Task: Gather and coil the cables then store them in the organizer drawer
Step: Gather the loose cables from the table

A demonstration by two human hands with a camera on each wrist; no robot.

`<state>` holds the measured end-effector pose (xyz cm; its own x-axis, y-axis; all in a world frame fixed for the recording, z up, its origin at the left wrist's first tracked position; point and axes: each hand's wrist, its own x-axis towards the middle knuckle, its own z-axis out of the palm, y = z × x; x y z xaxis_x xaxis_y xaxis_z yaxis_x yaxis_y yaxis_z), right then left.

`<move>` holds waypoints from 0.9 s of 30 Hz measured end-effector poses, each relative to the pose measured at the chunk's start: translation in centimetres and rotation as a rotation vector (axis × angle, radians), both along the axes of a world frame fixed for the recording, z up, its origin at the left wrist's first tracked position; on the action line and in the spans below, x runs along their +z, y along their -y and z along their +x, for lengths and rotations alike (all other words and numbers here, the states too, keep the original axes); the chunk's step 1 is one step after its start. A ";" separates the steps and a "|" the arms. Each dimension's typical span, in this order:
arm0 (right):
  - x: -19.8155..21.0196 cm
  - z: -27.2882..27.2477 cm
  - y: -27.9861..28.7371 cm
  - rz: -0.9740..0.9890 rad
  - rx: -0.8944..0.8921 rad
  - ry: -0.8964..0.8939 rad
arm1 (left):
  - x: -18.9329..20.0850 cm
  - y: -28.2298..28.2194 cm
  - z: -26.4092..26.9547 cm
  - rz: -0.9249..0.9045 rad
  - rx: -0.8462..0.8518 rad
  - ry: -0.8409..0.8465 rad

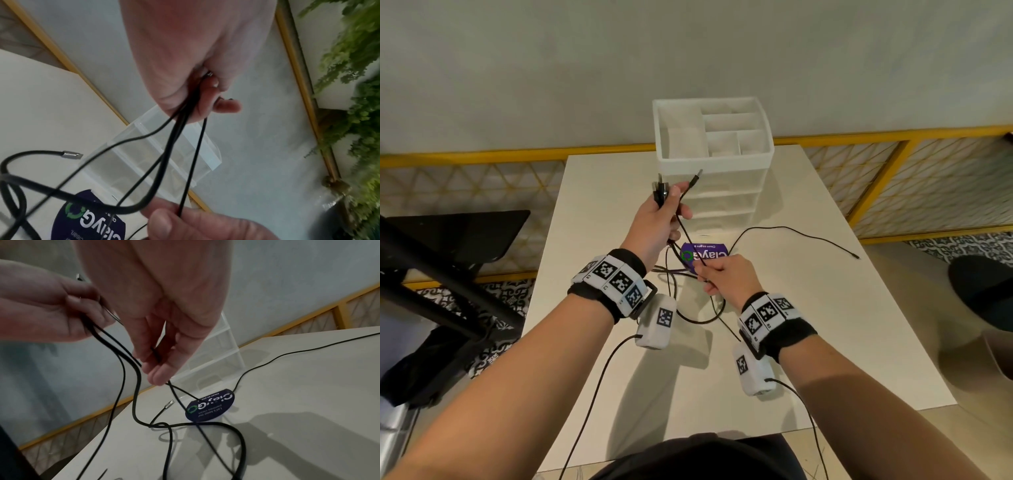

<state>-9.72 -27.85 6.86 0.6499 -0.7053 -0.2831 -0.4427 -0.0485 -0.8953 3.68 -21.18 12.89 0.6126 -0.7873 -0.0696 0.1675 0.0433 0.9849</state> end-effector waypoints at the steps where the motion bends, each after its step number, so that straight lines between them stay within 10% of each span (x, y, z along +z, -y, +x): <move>1: -0.2 0.1 0.0 -0.002 -0.002 -0.004 | 0.0 0.0 -0.1 0.002 -0.020 0.004; 18: 0.4 0.6 0.4 -0.329 0.228 -0.253 | 1.3 -0.1 -0.3 -0.036 0.036 -0.021; 27: 3.8 3.4 -1.2 -0.172 0.208 0.122 | 1.2 0.3 -1.3 0.035 -0.021 0.107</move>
